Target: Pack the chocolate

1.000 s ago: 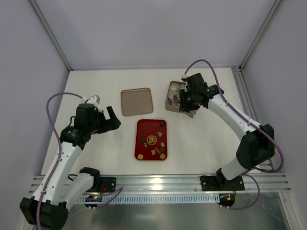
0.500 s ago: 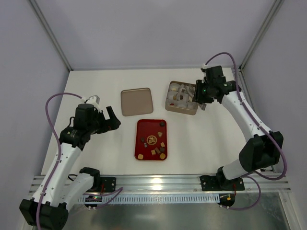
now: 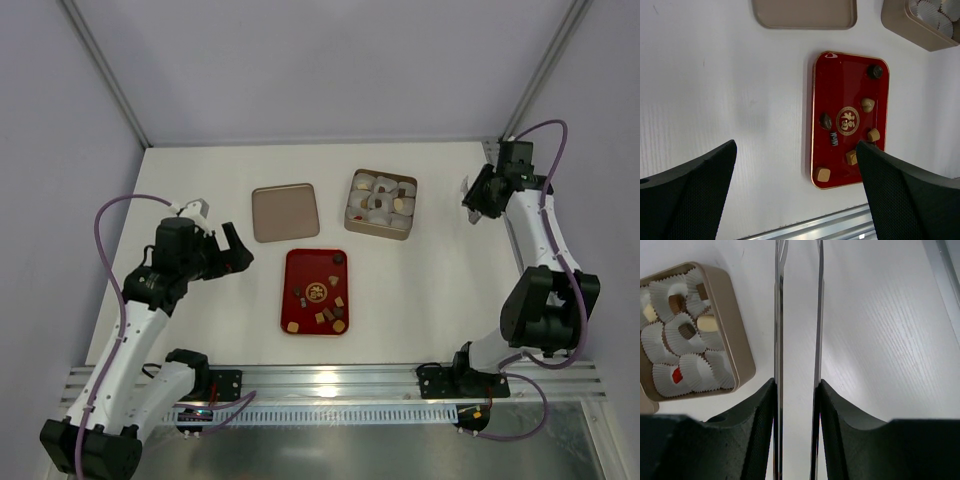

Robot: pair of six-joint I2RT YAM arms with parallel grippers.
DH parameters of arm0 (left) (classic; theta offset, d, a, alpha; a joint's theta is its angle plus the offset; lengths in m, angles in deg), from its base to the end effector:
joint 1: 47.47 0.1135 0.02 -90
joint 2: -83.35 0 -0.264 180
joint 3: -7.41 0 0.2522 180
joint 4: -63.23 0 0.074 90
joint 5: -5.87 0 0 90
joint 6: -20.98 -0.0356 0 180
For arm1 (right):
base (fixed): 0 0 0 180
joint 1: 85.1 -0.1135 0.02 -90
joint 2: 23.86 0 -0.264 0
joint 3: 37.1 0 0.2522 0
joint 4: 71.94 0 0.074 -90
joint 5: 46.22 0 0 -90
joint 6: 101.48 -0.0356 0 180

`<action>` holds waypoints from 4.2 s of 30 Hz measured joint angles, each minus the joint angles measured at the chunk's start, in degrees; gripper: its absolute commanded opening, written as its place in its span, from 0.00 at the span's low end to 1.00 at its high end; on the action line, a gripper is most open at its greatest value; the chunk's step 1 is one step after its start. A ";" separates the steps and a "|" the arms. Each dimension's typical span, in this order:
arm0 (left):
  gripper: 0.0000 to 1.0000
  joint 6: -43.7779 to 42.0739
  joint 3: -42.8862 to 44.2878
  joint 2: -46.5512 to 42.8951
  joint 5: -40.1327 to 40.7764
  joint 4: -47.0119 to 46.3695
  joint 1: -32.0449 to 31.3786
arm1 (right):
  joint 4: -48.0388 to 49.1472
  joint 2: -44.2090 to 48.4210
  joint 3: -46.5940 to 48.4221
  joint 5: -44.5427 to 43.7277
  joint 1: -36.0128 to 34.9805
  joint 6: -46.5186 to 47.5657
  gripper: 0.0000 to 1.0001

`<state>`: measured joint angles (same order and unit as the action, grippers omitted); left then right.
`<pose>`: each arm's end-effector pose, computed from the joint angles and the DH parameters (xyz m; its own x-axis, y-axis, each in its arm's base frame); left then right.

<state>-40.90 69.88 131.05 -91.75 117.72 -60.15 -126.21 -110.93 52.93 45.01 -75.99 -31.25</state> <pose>0.1651 -0.0420 0.3032 -0.6993 -0.3215 -0.6384 -0.0142 0.8992 -0.4373 0.3229 -0.0510 0.3046 -0.6762 0.4509 -0.5826 0.3972 0.8892 0.2272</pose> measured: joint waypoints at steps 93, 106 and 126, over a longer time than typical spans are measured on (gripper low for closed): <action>0.37 -5.16 49.55 78.60 16.20 -4.72 -0.09 | 7.91 -0.48 3.06 9.66 -31.50 -2.38 0.77; 0.00 -3.08 48.98 78.14 11.30 -4.68 0.39 | 7.13 -7.72 7.34 10.60 -31.87 -1.07 0.77; 0.00 -3.54 44.96 69.59 -7.04 -0.72 8.31 | 4.20 -30.23 31.32 20.09 -34.01 0.48 0.74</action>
<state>-44.44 114.84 200.65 -98.79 117.00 -51.85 -122.01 -141.16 84.25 65.10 -110.00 -30.77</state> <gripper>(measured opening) 0.003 0.748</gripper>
